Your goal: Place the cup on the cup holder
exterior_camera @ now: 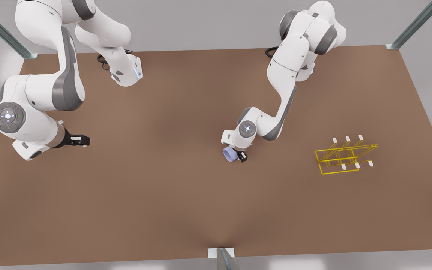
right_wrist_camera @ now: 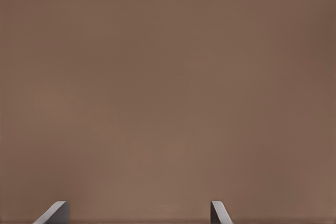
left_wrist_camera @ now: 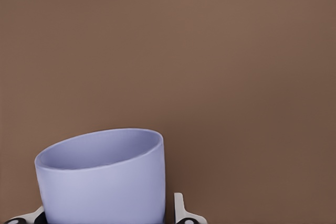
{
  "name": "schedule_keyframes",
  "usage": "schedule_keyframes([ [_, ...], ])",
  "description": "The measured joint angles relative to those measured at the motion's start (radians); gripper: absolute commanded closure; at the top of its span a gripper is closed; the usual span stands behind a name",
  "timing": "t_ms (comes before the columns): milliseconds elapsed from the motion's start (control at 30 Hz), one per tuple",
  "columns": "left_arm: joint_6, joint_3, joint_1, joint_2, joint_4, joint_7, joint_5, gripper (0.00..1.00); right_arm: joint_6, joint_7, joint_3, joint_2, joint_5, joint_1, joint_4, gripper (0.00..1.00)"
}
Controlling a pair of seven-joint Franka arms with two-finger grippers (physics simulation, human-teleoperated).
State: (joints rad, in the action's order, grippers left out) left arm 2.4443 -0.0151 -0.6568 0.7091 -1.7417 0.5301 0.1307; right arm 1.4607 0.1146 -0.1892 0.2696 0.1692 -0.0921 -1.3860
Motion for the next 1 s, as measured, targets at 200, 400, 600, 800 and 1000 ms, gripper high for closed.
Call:
schedule_keyframes([
  [200, 0.007, 0.000, 0.001, 0.002, 0.000, -0.005, 0.000, 0.21, 0.000, 0.005, 0.001, 0.000, 0.001, 0.000, 0.000, 0.00],
  [400, 0.008, 0.000, 0.000, 0.000, 0.006, -0.018, -0.004, 0.22, 0.000, 0.008, 0.000, 0.000, 0.001, 0.000, 0.000, 0.00],
  [600, -0.103, 0.013, 0.000, -0.013, 0.108, -0.026, -0.017, 0.22, 0.000, 0.011, 0.001, 0.000, 0.001, 0.000, 0.000, 0.00],
  [800, -0.448, 0.064, 0.007, -0.013, 0.291, -0.015, -0.318, 0.22, 0.000, 0.012, 0.001, 0.000, 0.001, -0.001, 0.000, 0.00],
  [1000, -0.837, 0.071, -0.029, -0.012, 0.302, 0.013, -0.816, 0.22, 0.000, 0.013, 0.001, 0.000, 0.001, 0.002, 0.000, 0.00],
])
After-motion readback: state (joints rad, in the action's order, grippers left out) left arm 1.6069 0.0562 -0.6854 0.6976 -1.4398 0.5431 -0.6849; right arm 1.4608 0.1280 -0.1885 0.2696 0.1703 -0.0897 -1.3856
